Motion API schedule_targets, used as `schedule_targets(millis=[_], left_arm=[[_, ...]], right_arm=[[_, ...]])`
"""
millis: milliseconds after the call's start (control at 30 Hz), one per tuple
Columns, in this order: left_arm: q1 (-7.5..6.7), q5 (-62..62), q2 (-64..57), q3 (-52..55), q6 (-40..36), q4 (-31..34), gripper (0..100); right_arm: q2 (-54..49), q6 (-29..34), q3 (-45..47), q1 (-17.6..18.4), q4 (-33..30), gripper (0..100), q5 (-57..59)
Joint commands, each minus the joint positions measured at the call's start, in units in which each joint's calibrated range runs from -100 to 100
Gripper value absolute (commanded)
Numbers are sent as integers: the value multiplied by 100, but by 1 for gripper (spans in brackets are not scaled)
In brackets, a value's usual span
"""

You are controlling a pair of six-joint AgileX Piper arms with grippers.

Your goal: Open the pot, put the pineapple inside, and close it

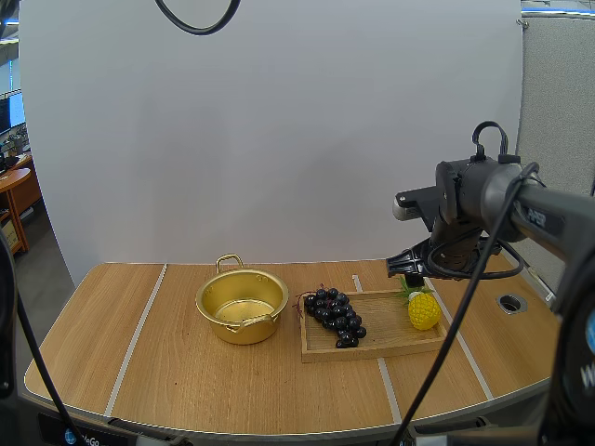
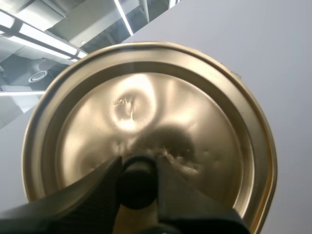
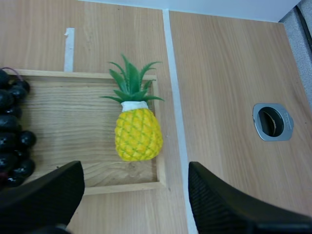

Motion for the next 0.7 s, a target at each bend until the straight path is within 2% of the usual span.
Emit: schedule_targets(millis=[0, 267, 500, 667], left_arm=[[-11, -189, 67, -48, -12, 70, 0], [-11, -147, 146, -48, -12, 70, 0], [-11, -114, 146, -48, -12, 70, 0], [-11, -114, 146, -48, -12, 70, 0]], right_arm=[[209, -335, -38, -141, 148, 100, -345], [1175, -1354, -553, -492, 997, 100, -467], [1940, -1689, -974, -566, 1062, 100, -413], [2172, -1971, -1053, -566, 1414, 100, -413]])
